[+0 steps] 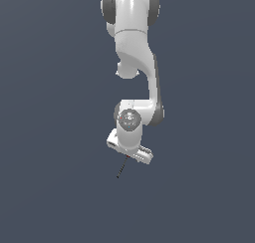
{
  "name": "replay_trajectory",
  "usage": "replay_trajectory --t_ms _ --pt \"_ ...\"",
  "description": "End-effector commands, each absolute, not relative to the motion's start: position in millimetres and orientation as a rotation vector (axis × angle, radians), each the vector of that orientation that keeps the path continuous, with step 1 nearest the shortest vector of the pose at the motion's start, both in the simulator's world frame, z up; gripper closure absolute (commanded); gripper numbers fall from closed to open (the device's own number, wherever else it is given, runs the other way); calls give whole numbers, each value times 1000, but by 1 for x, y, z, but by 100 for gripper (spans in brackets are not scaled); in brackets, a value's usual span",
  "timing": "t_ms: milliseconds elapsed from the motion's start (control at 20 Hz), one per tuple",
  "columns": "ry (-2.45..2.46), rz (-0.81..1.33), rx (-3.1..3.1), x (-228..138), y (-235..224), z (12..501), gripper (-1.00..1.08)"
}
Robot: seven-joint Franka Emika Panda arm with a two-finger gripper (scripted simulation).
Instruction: Pick up the object and move it to a goal position.
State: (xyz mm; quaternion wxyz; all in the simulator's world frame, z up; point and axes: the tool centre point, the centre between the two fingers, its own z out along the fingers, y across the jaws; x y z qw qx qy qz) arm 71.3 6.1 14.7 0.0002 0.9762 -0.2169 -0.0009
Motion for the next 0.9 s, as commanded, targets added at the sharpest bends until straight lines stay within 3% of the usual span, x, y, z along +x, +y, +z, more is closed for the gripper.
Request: replay_trajectory --t_ms 0,850 --pt "-682 0 3067 72 6 15 108" --pt "-681 -1 3067 66 -2 17 108"
